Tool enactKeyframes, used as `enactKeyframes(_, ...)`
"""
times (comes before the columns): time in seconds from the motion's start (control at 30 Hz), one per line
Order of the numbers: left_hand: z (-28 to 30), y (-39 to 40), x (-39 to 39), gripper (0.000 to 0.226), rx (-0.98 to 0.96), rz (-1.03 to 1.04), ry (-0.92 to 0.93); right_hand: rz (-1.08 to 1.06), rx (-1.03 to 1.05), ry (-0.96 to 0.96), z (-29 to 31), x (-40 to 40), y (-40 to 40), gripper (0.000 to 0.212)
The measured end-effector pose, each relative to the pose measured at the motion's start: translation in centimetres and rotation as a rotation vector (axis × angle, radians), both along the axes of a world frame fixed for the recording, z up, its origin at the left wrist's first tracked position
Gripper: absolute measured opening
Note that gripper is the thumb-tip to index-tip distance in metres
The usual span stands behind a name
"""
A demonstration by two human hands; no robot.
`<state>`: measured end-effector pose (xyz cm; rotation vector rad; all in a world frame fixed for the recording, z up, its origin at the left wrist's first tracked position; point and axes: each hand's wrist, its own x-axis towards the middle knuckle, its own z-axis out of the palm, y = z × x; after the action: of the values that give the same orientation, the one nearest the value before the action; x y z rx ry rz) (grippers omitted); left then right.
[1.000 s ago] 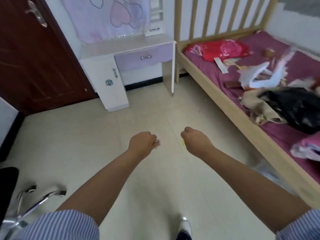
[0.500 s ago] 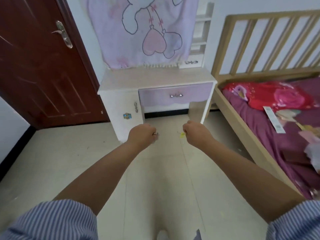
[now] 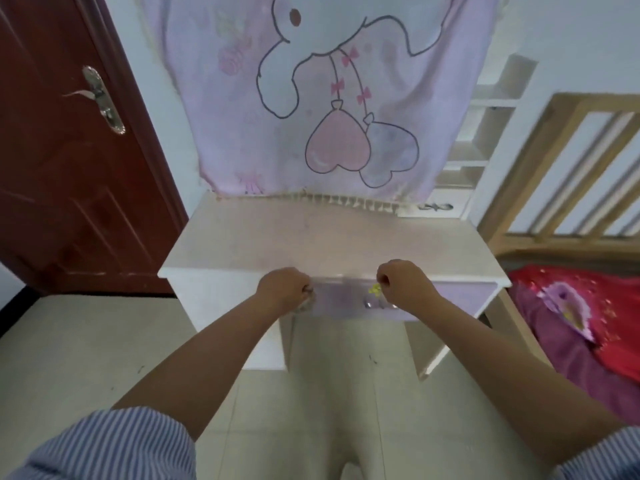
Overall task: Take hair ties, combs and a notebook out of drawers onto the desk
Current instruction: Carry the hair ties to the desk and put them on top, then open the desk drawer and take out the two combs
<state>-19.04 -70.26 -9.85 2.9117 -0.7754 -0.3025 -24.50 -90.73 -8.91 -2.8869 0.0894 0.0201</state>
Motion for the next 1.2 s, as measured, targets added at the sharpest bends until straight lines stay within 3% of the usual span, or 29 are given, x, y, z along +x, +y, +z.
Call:
enactKeyframes(0.33, -3.6, 1.3, 22.8, 0.026, 0.011, 0.212, 0.111, 0.042, 0.139, 0.169, -4.2, 26.9, 1.0, 0.025)
enactKeyframes(0.6, -10.3, 1.8, 40.8, 0.027, -0.105, 0.312, -0.009, -0.113, 0.232, 0.133, -10.9, 43.2, 3.8, 0.033)
enactKeyframes(0.73, -14.8, 2.0, 42.1, 0.031, 0.013, 0.27, 0.088, -0.094, 0.124, 0.322, -15.4, 43.3, 5.4, 0.038)
enactKeyframes(0.8, -16.4, 2.1, 41.0, 0.032, 0.02, 0.221, 0.038, -0.044, 0.029, 0.375, -16.6, 42.3, 5.7, 0.043)
enactKeyframes(0.9, -16.7, 2.0, 39.6, 0.042, 0.038, 0.249, 0.009, 0.002, 0.07, 0.416, -16.8, 41.2, 4.9, 0.05)
enactKeyframes(1.03, -16.2, 0.9, 36.2, 0.053, 0.065, 0.298, 0.004, 0.044, 0.129, 0.352, -16.3, 36.9, 2.0, 0.048)
enactKeyframes(1.2, -16.4, -3.7, 27.1, 0.044, -0.052, 0.06, -0.01, 0.07, 0.124, 0.231, -16.4, 25.8, -3.2, 0.033)
